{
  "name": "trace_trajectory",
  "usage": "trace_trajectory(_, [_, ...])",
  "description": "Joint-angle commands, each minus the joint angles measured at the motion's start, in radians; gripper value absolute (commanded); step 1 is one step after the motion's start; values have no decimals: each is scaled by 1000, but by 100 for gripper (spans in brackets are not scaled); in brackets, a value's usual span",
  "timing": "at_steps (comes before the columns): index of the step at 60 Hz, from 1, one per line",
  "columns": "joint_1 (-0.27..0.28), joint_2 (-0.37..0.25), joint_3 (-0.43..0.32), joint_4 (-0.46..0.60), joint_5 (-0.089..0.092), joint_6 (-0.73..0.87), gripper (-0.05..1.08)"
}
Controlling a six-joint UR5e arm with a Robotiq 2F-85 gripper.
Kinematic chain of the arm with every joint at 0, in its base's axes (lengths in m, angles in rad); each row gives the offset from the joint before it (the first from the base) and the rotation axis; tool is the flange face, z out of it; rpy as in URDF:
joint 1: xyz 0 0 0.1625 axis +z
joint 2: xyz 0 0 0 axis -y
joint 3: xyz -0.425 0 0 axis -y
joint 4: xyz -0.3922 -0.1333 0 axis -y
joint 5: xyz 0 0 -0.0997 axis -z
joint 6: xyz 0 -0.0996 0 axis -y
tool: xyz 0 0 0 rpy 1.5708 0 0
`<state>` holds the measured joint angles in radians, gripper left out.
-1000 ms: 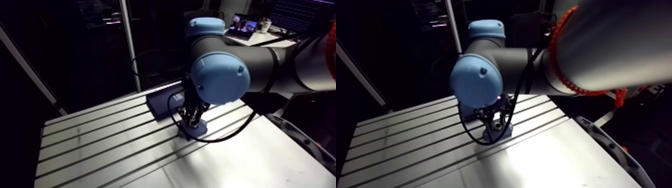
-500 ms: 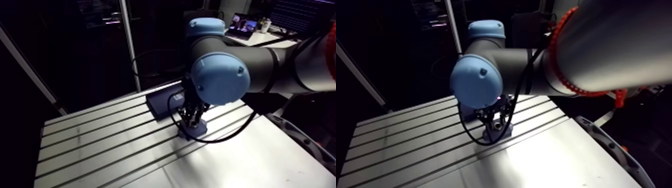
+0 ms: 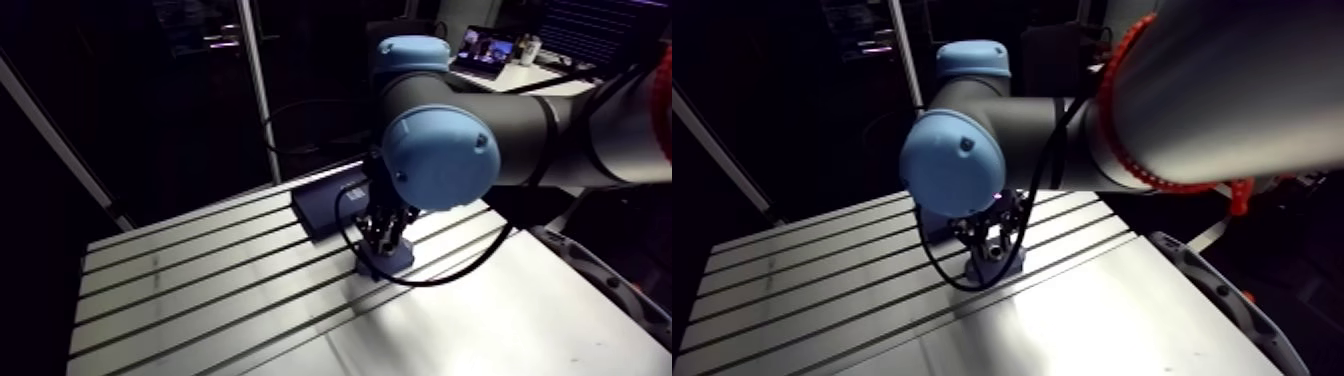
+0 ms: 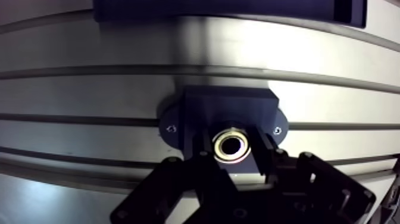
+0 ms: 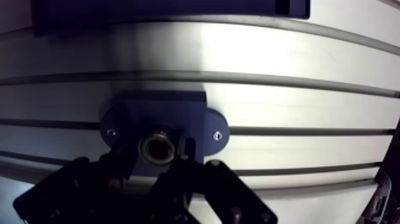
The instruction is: Pick up the bearing and press it into the housing until flush.
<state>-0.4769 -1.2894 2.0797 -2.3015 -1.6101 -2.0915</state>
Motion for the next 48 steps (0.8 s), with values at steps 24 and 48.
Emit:
trace_trajectory(24, [0,2,1,0,-1,0,59])
trace_trajectory(48, [4,-38,-13,11,5,0,0])
